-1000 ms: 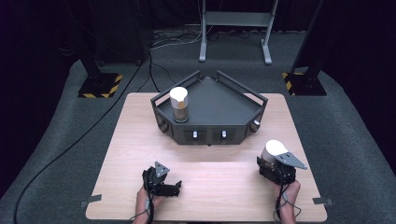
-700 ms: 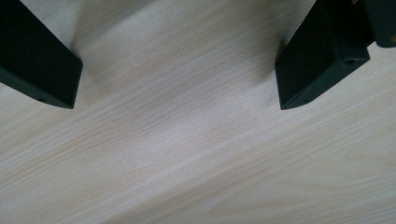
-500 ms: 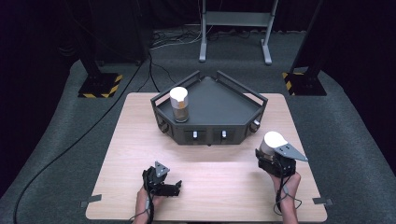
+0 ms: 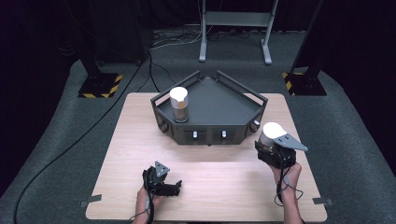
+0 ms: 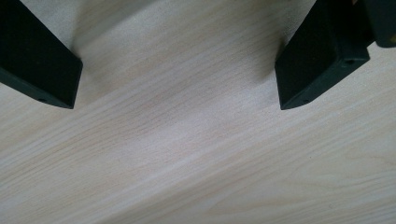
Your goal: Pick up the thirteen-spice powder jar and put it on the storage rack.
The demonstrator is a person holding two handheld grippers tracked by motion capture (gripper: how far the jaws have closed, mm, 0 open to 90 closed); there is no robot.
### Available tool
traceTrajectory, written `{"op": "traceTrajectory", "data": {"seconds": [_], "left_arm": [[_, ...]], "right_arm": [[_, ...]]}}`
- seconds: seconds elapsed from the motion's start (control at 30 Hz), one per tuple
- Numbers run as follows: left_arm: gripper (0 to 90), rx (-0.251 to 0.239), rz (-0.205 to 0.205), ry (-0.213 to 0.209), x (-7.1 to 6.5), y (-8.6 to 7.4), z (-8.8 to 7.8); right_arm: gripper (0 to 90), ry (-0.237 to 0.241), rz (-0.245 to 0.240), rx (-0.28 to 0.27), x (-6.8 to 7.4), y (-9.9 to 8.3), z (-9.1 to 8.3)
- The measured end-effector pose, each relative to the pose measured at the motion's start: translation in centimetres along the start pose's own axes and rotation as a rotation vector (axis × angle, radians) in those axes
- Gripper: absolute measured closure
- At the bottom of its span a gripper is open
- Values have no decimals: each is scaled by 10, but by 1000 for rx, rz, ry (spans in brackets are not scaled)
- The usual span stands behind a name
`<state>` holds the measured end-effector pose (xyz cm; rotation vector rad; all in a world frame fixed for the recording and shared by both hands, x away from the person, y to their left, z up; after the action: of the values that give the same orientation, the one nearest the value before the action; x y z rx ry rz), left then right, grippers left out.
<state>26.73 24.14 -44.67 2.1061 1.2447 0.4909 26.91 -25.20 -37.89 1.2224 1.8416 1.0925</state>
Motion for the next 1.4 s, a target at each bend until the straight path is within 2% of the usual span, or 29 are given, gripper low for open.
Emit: {"op": "traceTrajectory", "data": {"seconds": [0.4, 0.77, 1.4], "left_arm": [[4, 0, 0, 0, 0, 0, 0], [4, 0, 0, 0, 0, 0, 0], [4, 0, 0, 0, 0, 0, 0]], "right_arm": [[308, 24, -9, -10, -6, 20, 5], [308, 35, -40, -10, -6, 39, 14], [308, 64, -65, 2, -3, 65, 37]]}}
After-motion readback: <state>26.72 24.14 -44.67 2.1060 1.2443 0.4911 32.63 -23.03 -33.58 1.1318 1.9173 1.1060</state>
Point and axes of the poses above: each handheld gripper's, and its own axes: z roughly forward along the jaws, y roughly out of its top, x roughly to its left, the point moved 1 cm from there along z, roughly forward along the jaws, and after that the axes turned 3 degrees about x, right-handed, at the moved point
